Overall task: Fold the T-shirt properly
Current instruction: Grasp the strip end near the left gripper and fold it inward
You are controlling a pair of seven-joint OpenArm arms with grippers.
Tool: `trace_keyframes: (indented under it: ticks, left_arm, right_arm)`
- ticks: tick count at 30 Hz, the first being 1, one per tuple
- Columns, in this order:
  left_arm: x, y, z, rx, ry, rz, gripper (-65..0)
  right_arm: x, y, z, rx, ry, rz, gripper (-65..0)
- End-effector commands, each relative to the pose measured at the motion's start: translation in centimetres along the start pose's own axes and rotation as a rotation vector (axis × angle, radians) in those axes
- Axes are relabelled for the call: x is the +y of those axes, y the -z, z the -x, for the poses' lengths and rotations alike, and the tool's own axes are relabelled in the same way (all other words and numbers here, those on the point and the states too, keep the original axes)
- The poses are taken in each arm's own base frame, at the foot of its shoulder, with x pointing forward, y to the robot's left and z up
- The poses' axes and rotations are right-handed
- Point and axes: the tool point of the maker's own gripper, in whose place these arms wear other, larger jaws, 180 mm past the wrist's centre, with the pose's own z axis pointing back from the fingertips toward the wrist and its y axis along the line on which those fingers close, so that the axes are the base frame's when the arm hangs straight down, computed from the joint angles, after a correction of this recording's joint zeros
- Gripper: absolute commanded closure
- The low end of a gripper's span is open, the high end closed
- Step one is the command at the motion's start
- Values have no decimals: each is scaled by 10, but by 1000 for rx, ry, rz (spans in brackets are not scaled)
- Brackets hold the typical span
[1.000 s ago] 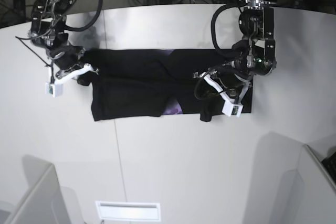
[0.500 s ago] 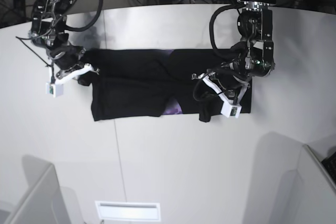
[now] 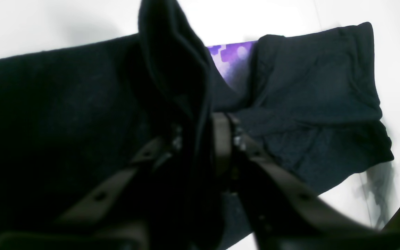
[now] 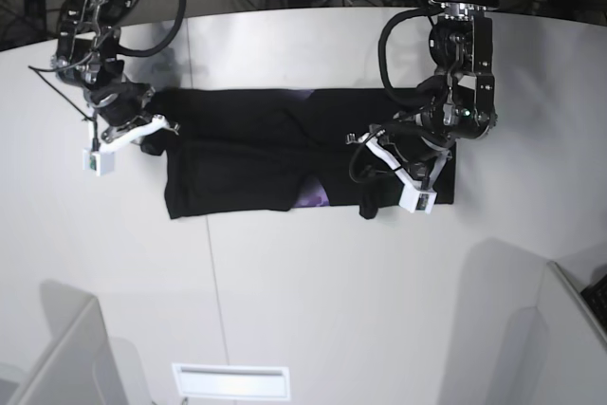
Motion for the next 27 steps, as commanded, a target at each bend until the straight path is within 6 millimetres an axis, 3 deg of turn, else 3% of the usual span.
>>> trace_keyframes:
  ticks: [1, 8, 18, 22, 24, 27]
  left_arm:
    - [-3, -1, -12, -37, 4, 15, -197]
    - [-10, 17, 6, 13, -69, 40, -372]
    - [-51, 30, 2, -15, -135, 127, -494]
    - [-50, 18, -8, -57, -115, 121, -471]
    - [-26, 0, -13, -83, -76, 60, -433]
    - [13, -35, -25, -141, -35, -44, -299]
  right_arm:
    - [3, -2, -11, -36, -10, -14, 0]
    - [3, -2, -11, -36, -10, -14, 0]
    - [4, -2, -11, -35, -10, -15, 0]
    - [4, -2, -13, -38, -12, -16, 0]
    - [4, -2, -15, -42, -18, -16, 0]
    - [11, 0, -17, -9, -14, -39, 0]
